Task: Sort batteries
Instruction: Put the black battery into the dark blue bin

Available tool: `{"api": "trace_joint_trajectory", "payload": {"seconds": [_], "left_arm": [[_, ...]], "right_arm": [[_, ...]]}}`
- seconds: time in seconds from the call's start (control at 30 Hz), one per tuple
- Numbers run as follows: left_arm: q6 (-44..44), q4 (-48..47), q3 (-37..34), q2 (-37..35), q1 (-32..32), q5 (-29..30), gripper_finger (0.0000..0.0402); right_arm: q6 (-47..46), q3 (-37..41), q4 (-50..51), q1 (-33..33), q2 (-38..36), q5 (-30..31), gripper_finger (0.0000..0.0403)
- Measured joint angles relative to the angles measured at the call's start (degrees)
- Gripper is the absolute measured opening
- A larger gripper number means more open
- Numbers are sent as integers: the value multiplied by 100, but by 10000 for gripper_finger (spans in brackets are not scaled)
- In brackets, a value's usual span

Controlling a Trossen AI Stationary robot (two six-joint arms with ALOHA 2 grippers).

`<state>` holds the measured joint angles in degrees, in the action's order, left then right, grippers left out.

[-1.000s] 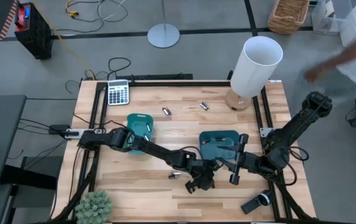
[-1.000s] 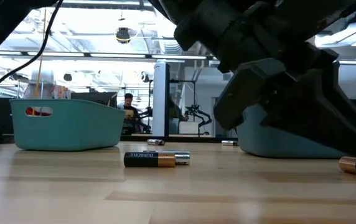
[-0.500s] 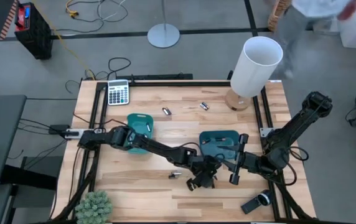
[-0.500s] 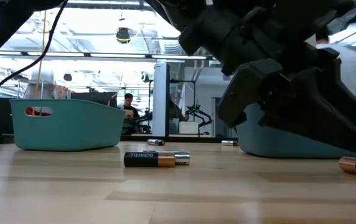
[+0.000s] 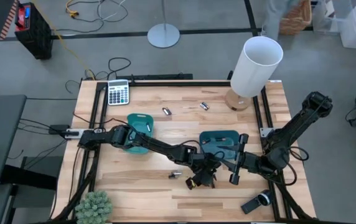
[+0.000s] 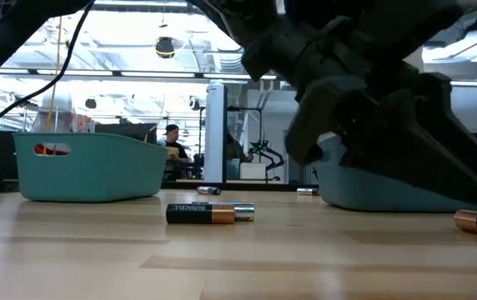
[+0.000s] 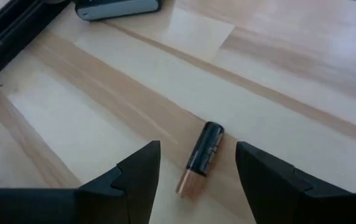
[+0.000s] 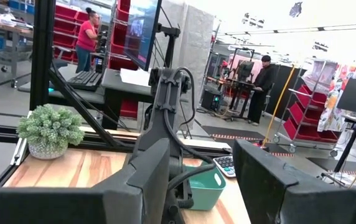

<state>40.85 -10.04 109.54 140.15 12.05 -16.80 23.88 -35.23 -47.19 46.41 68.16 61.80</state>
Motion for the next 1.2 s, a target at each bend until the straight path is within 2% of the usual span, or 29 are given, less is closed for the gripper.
{"api": "trace_joint_trajectory", "payload": {"seconds": [0.53,0.93,1.2], "left_arm": [[-41,-31,-9,140,-4,29,200],[-221,-231,-4,140,-42,6,139],[-461,-261,-4,140,-80,-4,117]], "right_arm": [[-96,0,121,-7,7,0,191],[-105,1,127,-7,7,0,191],[-105,0,128,-7,7,0,191]]}}
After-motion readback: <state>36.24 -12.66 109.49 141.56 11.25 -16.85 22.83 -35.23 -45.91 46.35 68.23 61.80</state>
